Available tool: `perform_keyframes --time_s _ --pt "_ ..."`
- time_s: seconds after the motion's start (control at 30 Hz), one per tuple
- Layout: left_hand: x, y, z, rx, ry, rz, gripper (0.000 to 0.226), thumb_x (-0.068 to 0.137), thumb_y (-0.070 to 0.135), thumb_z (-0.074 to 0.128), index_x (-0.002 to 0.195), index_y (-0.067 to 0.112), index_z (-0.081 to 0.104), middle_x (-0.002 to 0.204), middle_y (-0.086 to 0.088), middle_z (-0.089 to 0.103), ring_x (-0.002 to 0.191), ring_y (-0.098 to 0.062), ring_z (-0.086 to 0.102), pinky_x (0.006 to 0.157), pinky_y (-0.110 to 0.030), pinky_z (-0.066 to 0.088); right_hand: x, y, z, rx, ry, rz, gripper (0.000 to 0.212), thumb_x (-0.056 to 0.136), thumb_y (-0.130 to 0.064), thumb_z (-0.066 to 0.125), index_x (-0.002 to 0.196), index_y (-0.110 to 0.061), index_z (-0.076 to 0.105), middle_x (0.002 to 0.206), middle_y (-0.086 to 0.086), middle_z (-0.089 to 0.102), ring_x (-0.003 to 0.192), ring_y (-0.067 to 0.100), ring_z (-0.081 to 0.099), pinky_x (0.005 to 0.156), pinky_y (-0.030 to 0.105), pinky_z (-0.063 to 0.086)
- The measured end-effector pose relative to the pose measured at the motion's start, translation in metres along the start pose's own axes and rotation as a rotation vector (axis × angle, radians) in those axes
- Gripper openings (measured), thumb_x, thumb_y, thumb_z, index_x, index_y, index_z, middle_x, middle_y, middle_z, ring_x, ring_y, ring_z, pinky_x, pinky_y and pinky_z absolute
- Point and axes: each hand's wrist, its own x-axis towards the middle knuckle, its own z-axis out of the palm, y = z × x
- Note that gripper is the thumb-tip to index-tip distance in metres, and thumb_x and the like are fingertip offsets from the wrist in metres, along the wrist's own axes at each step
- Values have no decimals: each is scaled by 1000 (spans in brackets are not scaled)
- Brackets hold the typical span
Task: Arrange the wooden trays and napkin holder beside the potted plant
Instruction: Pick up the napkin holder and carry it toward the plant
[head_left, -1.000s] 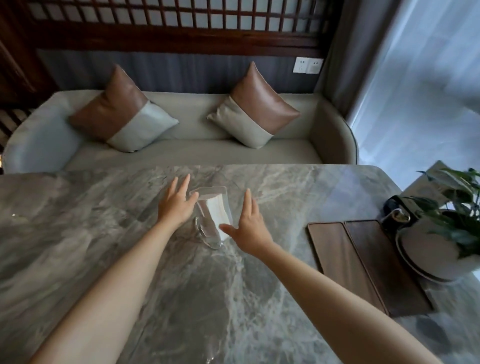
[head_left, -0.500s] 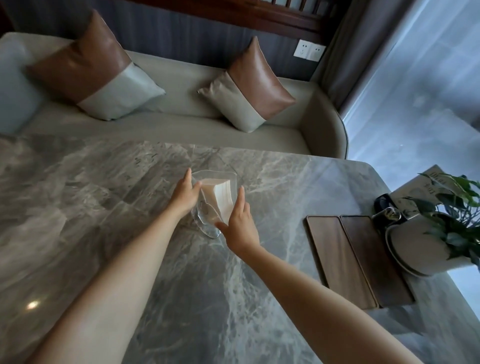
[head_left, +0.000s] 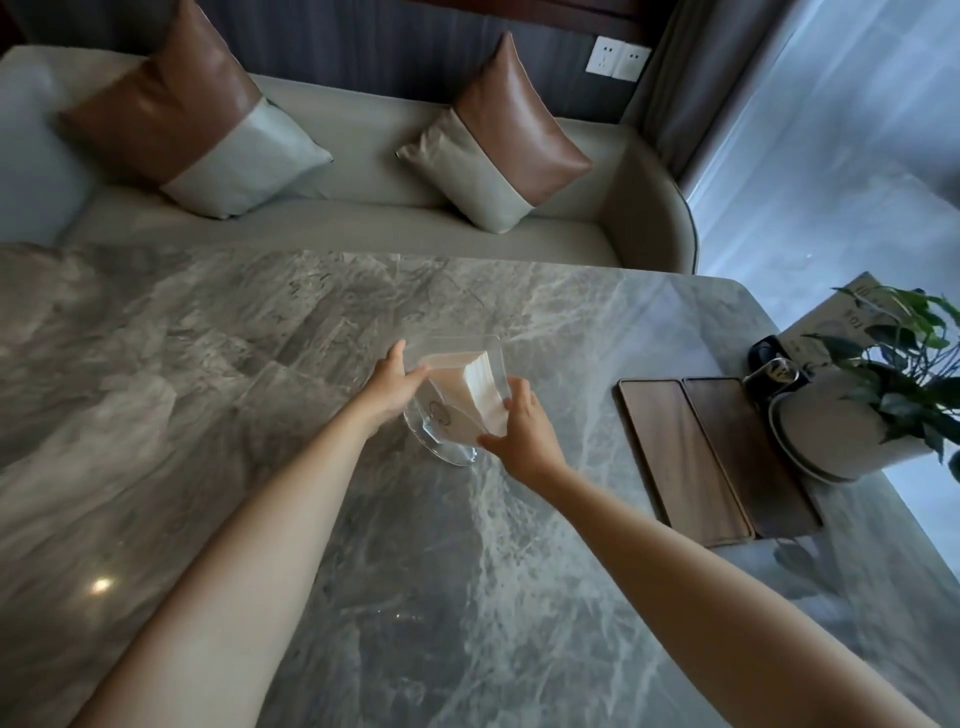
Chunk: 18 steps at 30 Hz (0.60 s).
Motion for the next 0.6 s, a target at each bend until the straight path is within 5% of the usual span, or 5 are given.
perform_keyframes --time_s 0.23,0.43,0.6 --pt "-60 -8 15 97 -57 13 65 92 21 55 146 4 22 141 -25 42 129 -34 45 107 -37 35 -51 27 -9 -39 -41 -29 69 76 -11 70 132 -6 30 129 17 49 111 31 52 94 43 46" --pt "-109 -19 39 92 -25 43 57 91 21 57 138 2 33 123 -17 53 114 -28 51 85 -22 33 -96 48 -15 -4 -46 -34 72 77 -8 69 137 -8 29 130 16 48 114 25 48 88 25 39" --pt "-127 -33 54 102 -35 58 59 88 21 62 136 1 35 112 -9 57 101 -19 48 85 -22 32 -129 67 -18 -17 -41 -63 72 78 -12 68 138 -11 29 130 13 49 114 20 49 90 22 39"
